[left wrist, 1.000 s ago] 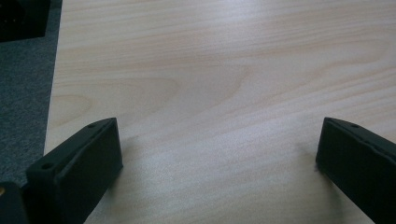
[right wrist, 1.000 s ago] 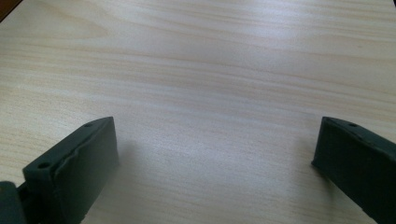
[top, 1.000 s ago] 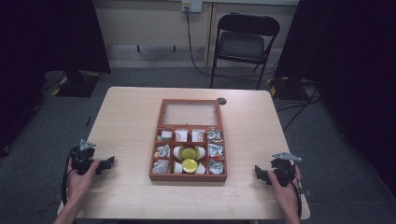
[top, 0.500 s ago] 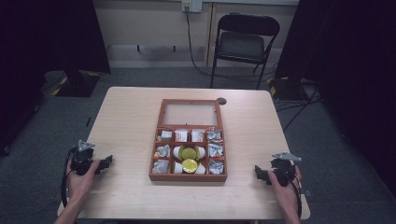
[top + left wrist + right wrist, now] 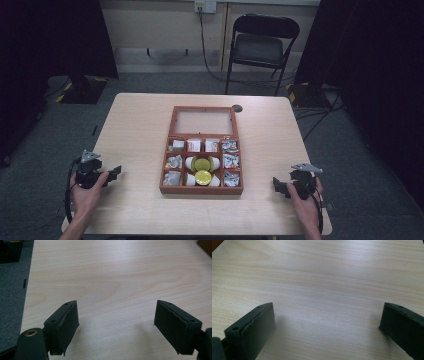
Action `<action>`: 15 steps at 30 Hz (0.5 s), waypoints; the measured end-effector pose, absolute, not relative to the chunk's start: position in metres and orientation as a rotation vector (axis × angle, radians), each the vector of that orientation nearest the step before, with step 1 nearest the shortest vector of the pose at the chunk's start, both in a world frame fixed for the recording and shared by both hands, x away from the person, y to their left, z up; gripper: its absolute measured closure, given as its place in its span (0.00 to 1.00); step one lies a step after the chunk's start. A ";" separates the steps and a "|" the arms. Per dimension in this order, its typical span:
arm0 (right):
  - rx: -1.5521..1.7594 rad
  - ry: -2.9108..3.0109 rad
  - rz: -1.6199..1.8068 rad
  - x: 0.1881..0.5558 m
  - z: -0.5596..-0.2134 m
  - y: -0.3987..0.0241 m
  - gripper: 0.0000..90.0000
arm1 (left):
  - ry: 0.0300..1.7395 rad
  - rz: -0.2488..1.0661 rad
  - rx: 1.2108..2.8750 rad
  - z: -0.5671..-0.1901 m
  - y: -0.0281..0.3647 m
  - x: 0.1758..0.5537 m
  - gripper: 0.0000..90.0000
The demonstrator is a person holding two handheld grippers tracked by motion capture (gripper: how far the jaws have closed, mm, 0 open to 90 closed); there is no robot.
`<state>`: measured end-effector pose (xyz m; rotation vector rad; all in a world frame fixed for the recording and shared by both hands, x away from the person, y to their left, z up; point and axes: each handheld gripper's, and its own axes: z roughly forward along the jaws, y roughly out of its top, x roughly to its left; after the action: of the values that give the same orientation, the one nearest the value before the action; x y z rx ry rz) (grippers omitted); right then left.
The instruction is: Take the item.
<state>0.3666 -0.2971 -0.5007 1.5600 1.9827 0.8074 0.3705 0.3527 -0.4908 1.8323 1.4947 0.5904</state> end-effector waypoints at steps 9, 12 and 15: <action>1.560 1.983 0.807 0.367 -0.501 -0.297 0.00 | 1.441 0.565 1.750 -0.469 0.349 0.360 0.23; 1.560 1.983 0.807 0.367 -0.501 -0.297 0.00 | 1.399 0.573 1.803 -0.467 0.338 0.359 0.24; 1.561 1.983 0.808 0.367 -0.501 -0.297 0.00 | 1.363 0.565 1.830 -0.465 0.330 0.359 0.24</action>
<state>0.3666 -0.2970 -0.5007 1.5612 1.9825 0.8076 0.3593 0.3300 -0.4651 1.8298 1.3633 0.5654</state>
